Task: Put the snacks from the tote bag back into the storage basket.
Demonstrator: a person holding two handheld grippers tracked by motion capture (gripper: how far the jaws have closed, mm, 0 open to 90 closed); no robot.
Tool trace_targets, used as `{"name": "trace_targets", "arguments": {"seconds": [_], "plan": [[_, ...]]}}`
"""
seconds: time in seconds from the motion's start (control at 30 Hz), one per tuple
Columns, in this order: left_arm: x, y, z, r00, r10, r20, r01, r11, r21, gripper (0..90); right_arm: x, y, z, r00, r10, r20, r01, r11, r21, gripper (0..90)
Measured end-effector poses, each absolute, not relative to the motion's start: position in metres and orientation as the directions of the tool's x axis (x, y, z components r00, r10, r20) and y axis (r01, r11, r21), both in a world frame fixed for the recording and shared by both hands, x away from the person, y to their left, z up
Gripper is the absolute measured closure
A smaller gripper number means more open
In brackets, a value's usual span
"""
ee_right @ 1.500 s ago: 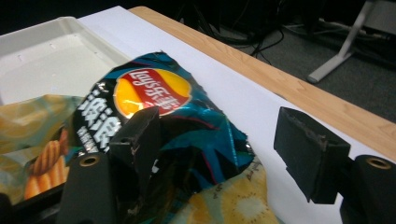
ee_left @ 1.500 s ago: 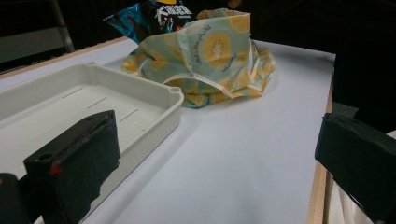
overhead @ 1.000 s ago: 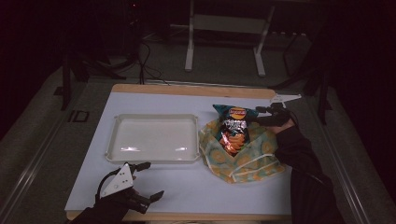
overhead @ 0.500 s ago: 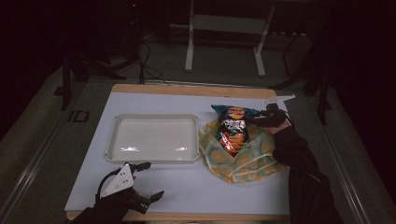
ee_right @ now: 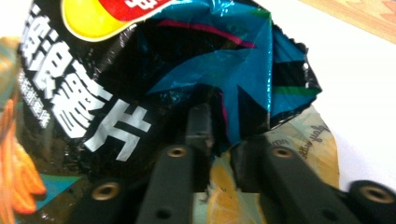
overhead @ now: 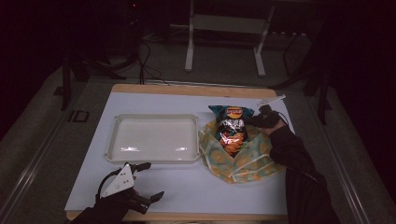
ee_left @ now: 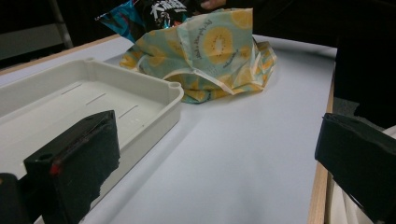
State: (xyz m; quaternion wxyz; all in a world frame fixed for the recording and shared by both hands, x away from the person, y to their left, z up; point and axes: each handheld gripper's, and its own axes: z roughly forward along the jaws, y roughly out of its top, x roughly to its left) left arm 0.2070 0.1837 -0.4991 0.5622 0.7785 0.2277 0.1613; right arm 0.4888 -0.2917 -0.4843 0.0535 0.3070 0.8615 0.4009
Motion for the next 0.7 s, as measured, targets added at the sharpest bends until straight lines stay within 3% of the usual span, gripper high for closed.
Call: {"name": "trace_targets", "arguments": {"seconds": [0.1,0.7], "plan": [[0.207,0.184,-0.499,0.844,0.536,-0.004,0.173,-0.265,0.949,0.5,0.489,-0.290,-0.484,-0.802,0.580,0.144,0.491,0.501,0.713,89.6],[0.207,0.184,-0.499,0.842,0.540,0.000,0.171,-0.266,0.949,0.4,0.474,-0.284,-0.460,-0.822,0.557,0.122,0.443,0.490,0.751,90.0]]}}
